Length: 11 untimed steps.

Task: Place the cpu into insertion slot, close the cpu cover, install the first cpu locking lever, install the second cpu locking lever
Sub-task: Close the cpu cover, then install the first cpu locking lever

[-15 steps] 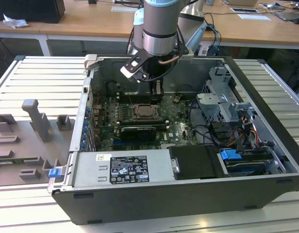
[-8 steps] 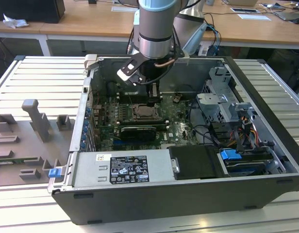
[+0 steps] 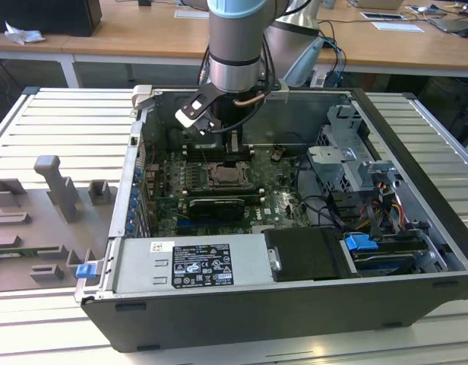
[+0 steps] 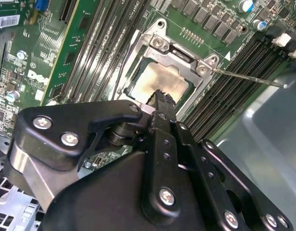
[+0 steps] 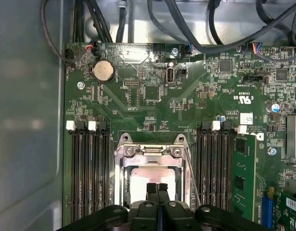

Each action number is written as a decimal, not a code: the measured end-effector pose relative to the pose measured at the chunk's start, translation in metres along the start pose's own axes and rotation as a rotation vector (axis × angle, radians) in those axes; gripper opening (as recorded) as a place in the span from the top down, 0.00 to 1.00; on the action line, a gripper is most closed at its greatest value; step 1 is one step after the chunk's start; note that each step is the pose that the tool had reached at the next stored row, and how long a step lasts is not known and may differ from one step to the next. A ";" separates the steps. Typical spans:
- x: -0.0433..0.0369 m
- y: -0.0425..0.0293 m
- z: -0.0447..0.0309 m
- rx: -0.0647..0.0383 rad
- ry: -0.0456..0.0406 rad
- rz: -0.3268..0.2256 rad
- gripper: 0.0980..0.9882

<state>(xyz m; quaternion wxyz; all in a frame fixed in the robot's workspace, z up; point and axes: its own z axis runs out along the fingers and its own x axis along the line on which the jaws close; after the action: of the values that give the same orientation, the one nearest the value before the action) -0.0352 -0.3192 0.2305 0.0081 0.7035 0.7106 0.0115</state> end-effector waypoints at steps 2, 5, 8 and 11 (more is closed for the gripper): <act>0.0000 -0.0005 0.0000 0.000 0.0000 0.000 0.99; 0.0000 -0.0009 0.0000 0.000 0.0000 0.000 0.99; 0.0000 -0.0011 0.0000 0.000 0.0003 0.000 0.99; 0.0000 -0.0013 -0.0001 0.000 0.0003 0.000 0.99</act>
<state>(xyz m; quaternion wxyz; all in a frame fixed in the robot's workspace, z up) -0.0365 -0.3193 0.2305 0.0080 0.7035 0.7106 0.0116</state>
